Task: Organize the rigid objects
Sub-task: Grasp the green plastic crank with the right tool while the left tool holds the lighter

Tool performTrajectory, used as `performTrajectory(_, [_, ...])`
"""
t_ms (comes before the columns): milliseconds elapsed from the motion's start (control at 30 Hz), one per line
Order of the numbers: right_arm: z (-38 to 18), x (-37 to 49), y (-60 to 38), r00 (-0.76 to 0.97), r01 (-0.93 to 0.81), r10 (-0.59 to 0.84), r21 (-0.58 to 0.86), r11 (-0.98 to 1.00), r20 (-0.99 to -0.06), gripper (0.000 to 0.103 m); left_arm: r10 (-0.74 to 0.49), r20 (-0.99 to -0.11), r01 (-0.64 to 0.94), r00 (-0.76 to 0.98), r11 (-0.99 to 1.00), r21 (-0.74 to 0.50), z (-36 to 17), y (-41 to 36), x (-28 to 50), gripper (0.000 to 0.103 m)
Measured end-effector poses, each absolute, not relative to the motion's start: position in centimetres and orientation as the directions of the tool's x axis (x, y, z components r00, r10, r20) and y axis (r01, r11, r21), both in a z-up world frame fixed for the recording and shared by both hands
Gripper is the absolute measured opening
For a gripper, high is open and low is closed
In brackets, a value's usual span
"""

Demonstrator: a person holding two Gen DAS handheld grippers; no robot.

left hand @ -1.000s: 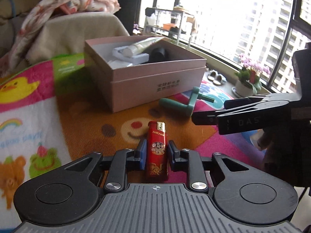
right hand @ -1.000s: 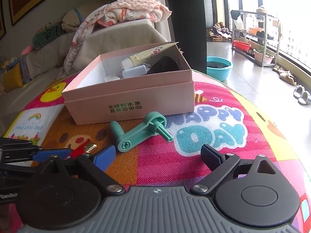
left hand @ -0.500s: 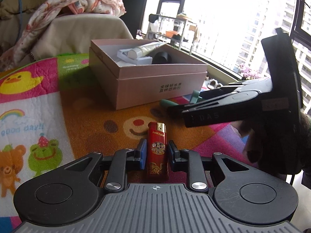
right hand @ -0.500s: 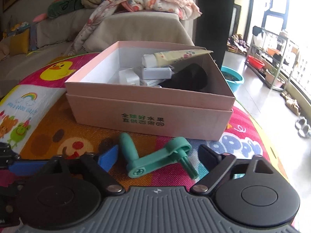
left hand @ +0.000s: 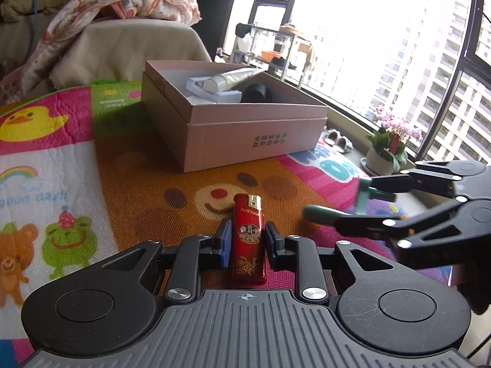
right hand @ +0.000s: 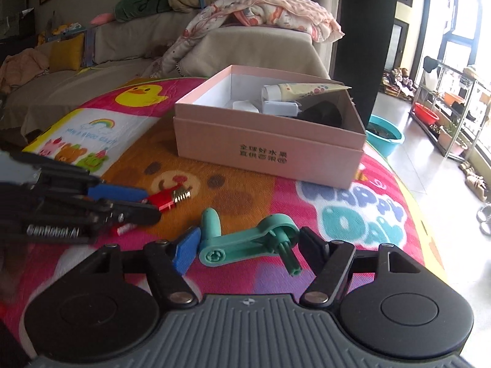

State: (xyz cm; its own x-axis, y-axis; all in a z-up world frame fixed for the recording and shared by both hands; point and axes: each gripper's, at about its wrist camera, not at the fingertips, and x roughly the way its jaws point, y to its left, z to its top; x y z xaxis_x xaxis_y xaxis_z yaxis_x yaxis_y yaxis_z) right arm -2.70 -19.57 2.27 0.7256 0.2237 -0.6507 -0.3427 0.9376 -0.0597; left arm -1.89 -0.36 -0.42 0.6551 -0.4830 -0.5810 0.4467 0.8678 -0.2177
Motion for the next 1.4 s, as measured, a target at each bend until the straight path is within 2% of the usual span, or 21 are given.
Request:
performTrajectory(233, [3.6,-6.0,-20.6,0.772,-0.331,0.177,-0.148,0.932,-0.611,0.07,-0.47,-0.568,0.49,0.675,0.862,-0.132,0.3,-1.2,-3.1,0.026])
performTrajectory(467, [4.5,-7.0,-21.0,0.794,-0.33,0.165,-0.187,0.925,-0.585,0.07,-0.474,-0.596,0.571,0.649,0.82,-0.03,0.9,-2.4,-5.5,0.026])
performTrajectory(800, [3.4,-7.0,-21.2,0.748,-0.365,0.226,-0.102,0.925,-0.624,0.07,-0.469,-0.626,0.551,0.623,0.831,-0.074,1.1,-1.3,-6.0,0.026])
performTrajectory(967, [2.0,-7.8,-21.6,0.754,-0.368,0.179,-0.181,0.912,-0.632,0.071,-0.474,-0.634,0.539,0.611,0.836,-0.106,0.4,-1.0,-6.3,0.026])
performTrajectory(1067, [1.5,-8.5,-21.8,0.788,-0.346,0.115,-0.279,0.896,-0.605,0.079,-0.475,-0.631,0.529,0.613,0.84,-0.119,0.4,-0.9,-6.2,0.026])
performTrajectory(1167, [1.4,-8.5,-22.5,0.798,-0.299,0.06,-0.309,0.903,-0.6,0.079,-0.466,-0.628,0.504,0.624,0.853,-0.132,0.4,-1.0,-6.2,0.026])
performTrajectory(1333, [1.6,-7.4,-24.2,0.778,-0.186,-0.029,-0.274,0.944,-0.627,0.081,-0.43,-0.627,0.46,0.65,0.879,-0.125,0.3,-1.9,-5.9,0.026])
performTrajectory(1400, [2.2,-6.7,-25.8,0.75,-0.154,0.014,-0.155,0.976,-0.661,0.081,-0.417,-0.62,0.453,0.664,0.885,-0.11,0.2,-2.2,-5.9,0.026])
